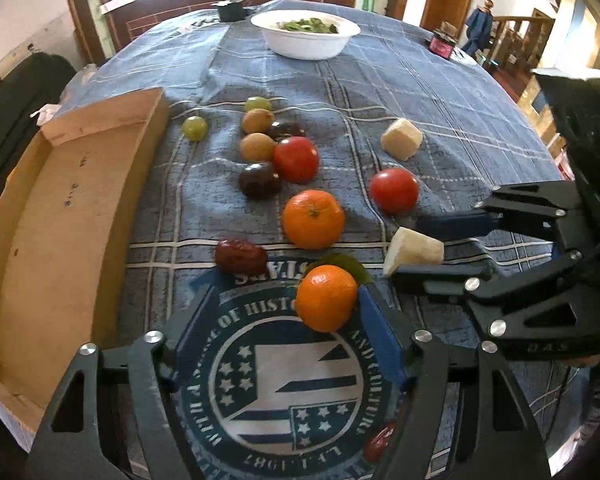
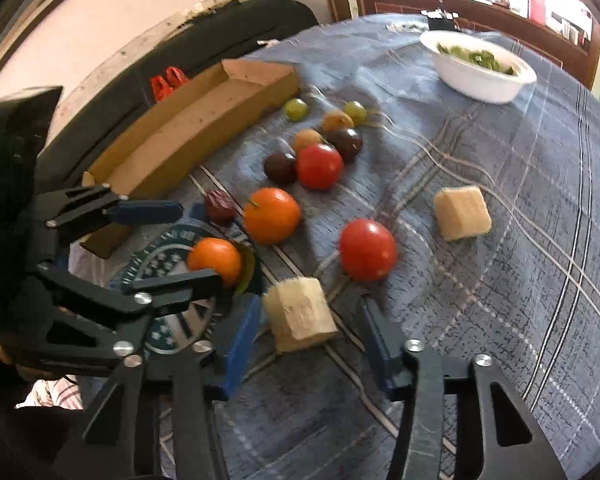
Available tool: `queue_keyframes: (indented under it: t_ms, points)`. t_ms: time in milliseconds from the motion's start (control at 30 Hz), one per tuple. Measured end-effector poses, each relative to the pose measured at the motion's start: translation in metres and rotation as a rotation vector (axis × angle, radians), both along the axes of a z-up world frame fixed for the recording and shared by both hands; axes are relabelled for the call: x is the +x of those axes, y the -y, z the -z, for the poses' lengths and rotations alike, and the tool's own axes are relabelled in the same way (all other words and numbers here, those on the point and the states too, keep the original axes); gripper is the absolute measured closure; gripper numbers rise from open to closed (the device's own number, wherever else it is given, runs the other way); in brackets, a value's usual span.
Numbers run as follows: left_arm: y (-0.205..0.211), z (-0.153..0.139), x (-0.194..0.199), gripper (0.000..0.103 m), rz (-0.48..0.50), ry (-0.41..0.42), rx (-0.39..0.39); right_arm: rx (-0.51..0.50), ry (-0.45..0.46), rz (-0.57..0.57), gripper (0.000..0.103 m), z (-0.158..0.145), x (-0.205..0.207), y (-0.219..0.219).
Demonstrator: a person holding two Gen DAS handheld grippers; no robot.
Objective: Organize fruits
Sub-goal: 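Grasp the leafy mandarin with the left tool while the right tool grasps the pale cube, then carry the mandarin with the left tool while the right tool carries the cube to the tray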
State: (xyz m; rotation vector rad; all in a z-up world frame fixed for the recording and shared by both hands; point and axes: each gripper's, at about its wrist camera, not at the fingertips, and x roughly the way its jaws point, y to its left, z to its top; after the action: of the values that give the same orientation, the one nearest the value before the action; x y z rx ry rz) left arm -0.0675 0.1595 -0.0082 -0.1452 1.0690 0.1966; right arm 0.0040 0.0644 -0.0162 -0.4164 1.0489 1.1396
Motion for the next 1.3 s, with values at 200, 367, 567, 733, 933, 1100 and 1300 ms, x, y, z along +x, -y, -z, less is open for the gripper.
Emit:
queue_keyframes:
  t_ms: [200,367,567,733,933,1100,1300]
  points:
    - [0.009,0.010,0.003,0.066,0.040,-0.013,0.007,0.009,-0.007,-0.033,0.069,0.002,-0.006,0.001]
    - [0.005,0.006,-0.003,0.073,0.034,0.004,-0.021,0.018,-0.008,0.018,0.070,-0.001,-0.010,0.020]
    - [0.001,-0.013,-0.024,0.073,0.010,0.045,-0.023,0.076,-0.057,0.103,0.071,-0.010,-0.011,0.055]
    - [-0.003,-0.026,-0.044,0.073,-0.017,0.074,-0.011,0.127,-0.084,0.152,0.071,-0.018,-0.016,0.070]
    - [-0.009,-0.041,-0.063,0.073,-0.044,0.108,0.002,0.180,-0.085,0.166,0.071,-0.033,-0.029,0.070]
    - [-0.017,-0.049,-0.077,0.073,-0.068,0.136,0.010,0.210,-0.085,0.169,0.071,-0.045,-0.040,0.064]
    - [-0.028,-0.057,-0.091,0.073,-0.099,0.163,0.030,0.234,-0.081,0.157,0.071,-0.054,-0.053,0.053]
